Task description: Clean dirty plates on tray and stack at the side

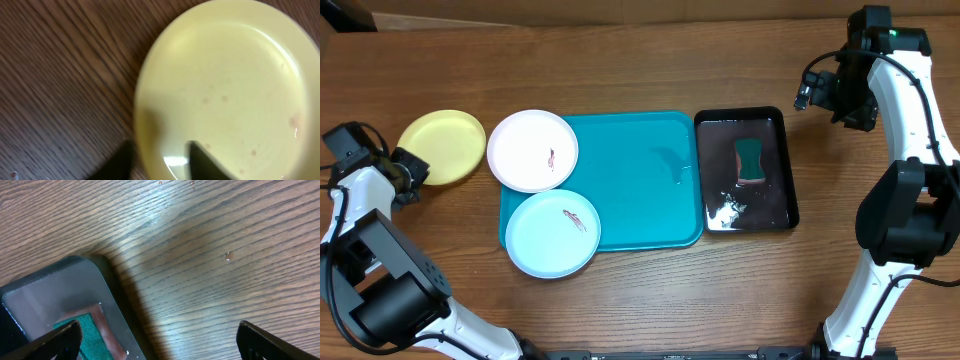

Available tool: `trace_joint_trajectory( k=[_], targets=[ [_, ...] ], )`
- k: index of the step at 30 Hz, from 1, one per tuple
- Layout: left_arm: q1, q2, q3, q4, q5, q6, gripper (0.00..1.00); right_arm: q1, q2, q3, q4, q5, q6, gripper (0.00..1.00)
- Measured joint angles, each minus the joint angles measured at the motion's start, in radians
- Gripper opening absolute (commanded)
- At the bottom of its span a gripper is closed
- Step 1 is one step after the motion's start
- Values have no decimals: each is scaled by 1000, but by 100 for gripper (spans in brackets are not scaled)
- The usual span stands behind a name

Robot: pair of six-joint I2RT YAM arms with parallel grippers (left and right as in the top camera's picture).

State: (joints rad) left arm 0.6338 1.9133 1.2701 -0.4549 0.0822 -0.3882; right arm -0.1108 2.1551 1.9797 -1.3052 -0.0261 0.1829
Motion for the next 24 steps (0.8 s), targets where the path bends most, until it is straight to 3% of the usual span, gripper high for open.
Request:
trace_joint_trajectory(
  k=[6,14,20,24],
  targets=[
    [-15,2,126,-220,69,36,58,0,0,0,0,0,0,100],
    [-94,-24,550,-709,168,76,56,0,0,0,1,0,0,100],
    [-274,-160,563,-1001,111,112,58,0,0,0,0,0,0,100],
    [-416,-251,495,-1043,13,110,58,0,0,0,0,0,0,100]
  ],
)
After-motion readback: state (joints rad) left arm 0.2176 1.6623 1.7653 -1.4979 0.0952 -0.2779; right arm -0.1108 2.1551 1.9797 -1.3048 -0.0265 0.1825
